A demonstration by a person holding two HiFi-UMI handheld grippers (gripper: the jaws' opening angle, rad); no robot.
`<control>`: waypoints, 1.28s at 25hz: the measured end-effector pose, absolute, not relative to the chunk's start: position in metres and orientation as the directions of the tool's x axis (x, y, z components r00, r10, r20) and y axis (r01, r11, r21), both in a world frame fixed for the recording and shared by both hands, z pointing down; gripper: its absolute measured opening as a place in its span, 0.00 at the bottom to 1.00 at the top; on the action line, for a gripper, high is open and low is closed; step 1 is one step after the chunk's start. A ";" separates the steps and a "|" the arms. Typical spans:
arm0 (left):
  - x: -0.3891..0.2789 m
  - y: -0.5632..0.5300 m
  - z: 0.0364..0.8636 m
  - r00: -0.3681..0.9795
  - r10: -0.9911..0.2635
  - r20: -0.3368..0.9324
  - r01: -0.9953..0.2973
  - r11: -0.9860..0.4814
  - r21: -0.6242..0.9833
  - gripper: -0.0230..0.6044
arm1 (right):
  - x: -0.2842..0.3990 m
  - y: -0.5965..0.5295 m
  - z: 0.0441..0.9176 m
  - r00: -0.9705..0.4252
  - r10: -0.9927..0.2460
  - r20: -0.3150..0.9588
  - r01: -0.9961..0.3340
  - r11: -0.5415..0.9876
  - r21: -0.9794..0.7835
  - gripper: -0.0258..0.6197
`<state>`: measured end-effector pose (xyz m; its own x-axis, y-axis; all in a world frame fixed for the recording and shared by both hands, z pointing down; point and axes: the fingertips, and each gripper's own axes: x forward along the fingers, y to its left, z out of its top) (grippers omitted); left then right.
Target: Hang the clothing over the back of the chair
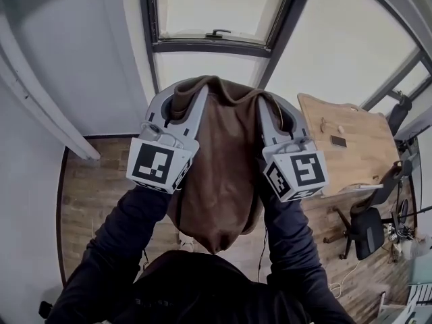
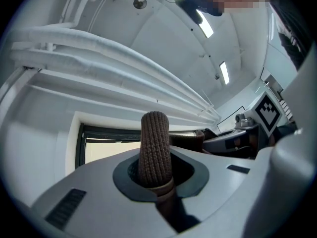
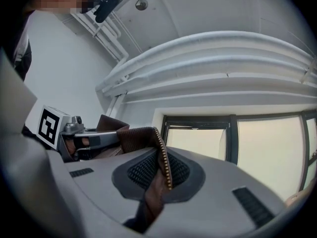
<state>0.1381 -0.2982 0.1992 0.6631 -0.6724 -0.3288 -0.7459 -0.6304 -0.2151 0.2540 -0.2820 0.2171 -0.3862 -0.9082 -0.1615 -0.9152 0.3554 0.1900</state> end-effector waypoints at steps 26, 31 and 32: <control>0.150 -0.396 0.313 0.804 -0.581 -0.123 -0.593 -0.775 -0.217 0.12 | 0.267 -0.374 0.329 -0.468 -0.881 0.065 -0.871 0.473 0.134 0.09; 0.149 -0.403 0.329 0.811 -0.574 -0.114 -0.584 -0.782 -0.218 0.12 | 0.268 -0.384 0.349 -0.521 -0.849 0.091 -0.839 0.528 0.127 0.09; 0.149 -0.405 0.335 0.814 -0.570 -0.107 -0.579 -0.788 -0.210 0.12 | 0.269 -0.386 0.355 -0.528 -0.844 0.097 -0.837 0.536 0.111 0.09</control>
<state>0.1493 -0.4046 0.3350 0.8144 -0.5704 -0.1067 -0.5791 -0.7876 -0.2103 0.2690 -0.3863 0.3546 -0.5280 -0.8437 0.0972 -0.8367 0.5364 0.1106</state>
